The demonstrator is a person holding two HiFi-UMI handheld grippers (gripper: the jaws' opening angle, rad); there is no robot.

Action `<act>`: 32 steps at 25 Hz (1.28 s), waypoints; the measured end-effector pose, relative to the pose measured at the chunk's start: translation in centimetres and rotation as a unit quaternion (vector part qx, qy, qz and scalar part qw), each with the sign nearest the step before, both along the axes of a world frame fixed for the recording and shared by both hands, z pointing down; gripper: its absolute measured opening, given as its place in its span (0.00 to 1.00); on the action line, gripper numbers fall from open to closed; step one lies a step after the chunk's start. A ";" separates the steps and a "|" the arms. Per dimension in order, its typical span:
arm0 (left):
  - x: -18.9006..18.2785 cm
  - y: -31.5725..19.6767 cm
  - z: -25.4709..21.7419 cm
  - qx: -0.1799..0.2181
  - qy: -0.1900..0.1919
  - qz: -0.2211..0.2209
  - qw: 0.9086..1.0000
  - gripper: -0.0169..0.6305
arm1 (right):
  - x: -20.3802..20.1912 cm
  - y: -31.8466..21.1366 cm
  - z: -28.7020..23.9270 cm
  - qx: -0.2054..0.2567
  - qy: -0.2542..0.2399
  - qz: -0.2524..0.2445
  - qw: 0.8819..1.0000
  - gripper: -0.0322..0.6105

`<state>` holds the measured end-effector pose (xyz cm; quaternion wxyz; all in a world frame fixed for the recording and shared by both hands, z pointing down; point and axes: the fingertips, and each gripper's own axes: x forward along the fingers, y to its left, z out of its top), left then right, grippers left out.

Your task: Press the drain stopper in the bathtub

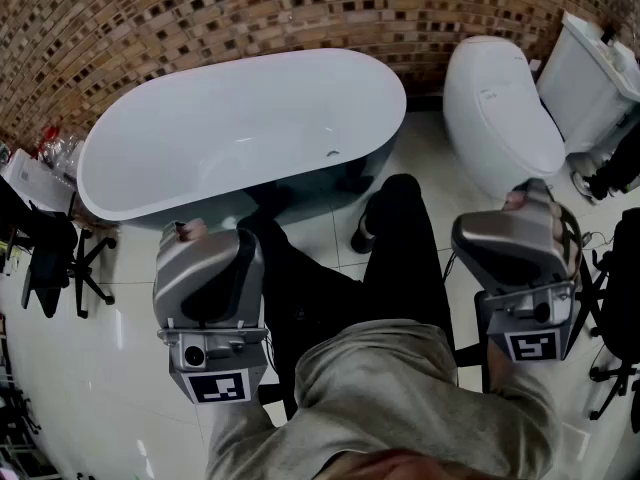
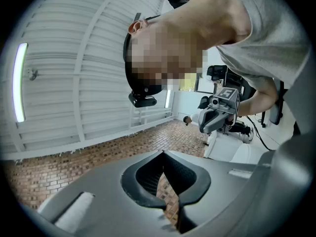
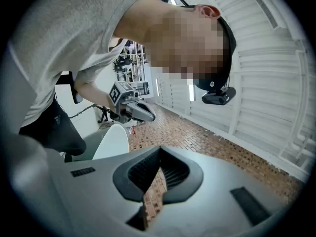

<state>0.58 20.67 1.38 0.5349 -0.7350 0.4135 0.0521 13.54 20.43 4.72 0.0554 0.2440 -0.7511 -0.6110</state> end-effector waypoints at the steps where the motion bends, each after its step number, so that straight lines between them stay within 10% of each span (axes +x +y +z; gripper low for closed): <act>1: -0.1 -0.3 -0.1 0.004 -0.002 0.000 1.000 0.04 | -0.1 -0.4 0.1 0.003 0.001 0.003 1.000 0.05; 32: -2.9 -5.6 1.0 -0.040 0.011 -0.021 0.999 0.04 | -2.9 -7.3 5.5 -0.062 0.068 0.032 0.995 0.05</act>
